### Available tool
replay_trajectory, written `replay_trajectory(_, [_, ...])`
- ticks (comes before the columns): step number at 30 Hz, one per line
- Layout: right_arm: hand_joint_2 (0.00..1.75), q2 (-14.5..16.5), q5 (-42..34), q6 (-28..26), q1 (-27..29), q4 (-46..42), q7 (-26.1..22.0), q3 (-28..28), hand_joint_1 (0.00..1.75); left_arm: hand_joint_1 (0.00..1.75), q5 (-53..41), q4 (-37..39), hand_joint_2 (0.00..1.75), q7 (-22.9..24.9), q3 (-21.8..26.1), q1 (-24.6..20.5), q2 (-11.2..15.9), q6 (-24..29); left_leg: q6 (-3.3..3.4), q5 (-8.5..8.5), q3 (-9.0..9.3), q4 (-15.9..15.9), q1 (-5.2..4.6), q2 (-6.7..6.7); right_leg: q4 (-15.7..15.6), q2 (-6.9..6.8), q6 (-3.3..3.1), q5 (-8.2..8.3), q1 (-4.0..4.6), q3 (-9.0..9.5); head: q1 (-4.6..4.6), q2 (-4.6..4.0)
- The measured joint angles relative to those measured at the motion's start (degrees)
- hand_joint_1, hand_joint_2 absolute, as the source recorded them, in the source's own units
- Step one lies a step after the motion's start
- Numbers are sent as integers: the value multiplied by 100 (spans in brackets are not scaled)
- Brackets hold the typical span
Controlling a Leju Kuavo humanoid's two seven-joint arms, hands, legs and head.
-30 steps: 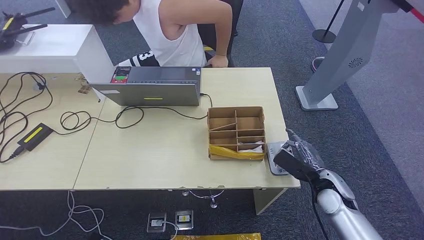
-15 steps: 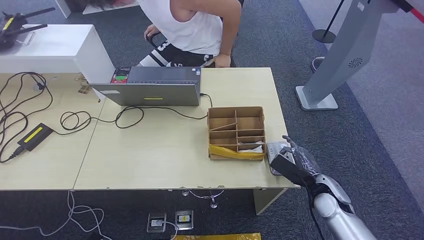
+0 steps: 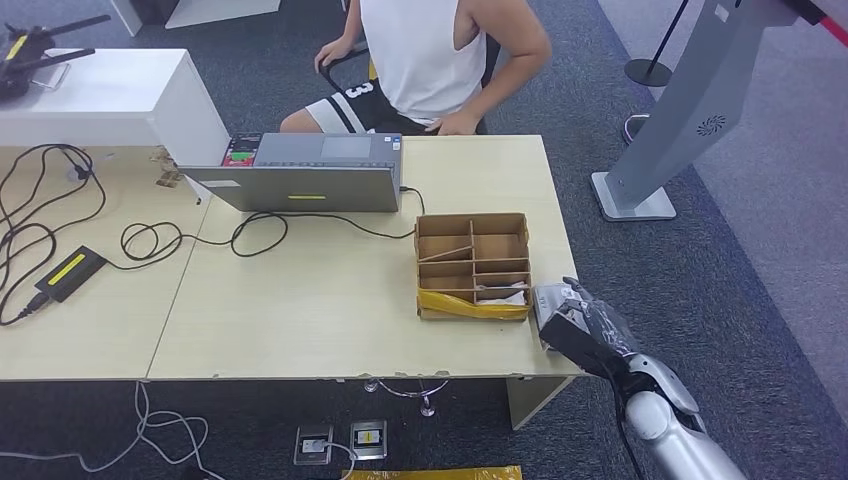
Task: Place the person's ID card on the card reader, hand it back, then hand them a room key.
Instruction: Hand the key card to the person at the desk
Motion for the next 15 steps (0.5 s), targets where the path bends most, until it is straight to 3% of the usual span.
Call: replay_trajectory(15, [175, -2, -916, -94, -186, -308, -76, -447, 175, 0, -13, 0, 0, 1, 0, -2, -33, 15, -1, 1, 1, 0, 0, 1, 0, 2, 0, 1, 0, 1, -1, 0])
